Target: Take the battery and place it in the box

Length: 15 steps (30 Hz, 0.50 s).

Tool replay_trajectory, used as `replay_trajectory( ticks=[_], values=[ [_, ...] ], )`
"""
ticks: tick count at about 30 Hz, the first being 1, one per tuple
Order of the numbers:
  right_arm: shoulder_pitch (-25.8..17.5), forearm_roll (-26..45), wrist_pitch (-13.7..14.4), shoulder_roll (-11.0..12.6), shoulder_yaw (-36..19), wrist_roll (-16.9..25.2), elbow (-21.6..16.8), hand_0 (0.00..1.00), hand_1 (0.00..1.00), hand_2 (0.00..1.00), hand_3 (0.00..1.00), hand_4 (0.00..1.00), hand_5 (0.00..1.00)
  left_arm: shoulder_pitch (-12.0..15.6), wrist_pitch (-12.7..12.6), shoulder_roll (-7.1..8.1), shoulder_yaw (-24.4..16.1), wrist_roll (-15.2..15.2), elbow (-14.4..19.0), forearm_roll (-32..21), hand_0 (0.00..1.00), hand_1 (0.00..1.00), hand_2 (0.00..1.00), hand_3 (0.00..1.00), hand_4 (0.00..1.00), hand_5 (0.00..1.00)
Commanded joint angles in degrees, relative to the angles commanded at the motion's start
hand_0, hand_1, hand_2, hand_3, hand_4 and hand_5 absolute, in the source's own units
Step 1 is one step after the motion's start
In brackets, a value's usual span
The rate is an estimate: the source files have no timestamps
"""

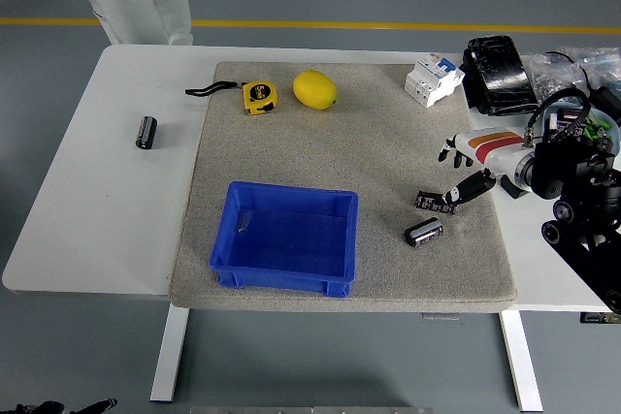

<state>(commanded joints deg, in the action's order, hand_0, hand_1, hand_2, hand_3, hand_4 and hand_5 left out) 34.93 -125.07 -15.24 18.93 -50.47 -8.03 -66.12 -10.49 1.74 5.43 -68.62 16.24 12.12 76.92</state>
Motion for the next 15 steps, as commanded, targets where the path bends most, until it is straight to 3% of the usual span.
replay_trajectory(
  ticks=[15],
  values=[
    [-0.62, -0.12, -0.64, -1.2, 0.64, -1.24, -1.78, 0.401, 0.508, 0.536, 0.67, 0.998, 0.558, 0.09, 0.1, 0.07, -0.24, 0.23, 0.1, 0.5, 0.805, 0.827, 0.853, 0.7, 0.772, 0.67]
  ],
)
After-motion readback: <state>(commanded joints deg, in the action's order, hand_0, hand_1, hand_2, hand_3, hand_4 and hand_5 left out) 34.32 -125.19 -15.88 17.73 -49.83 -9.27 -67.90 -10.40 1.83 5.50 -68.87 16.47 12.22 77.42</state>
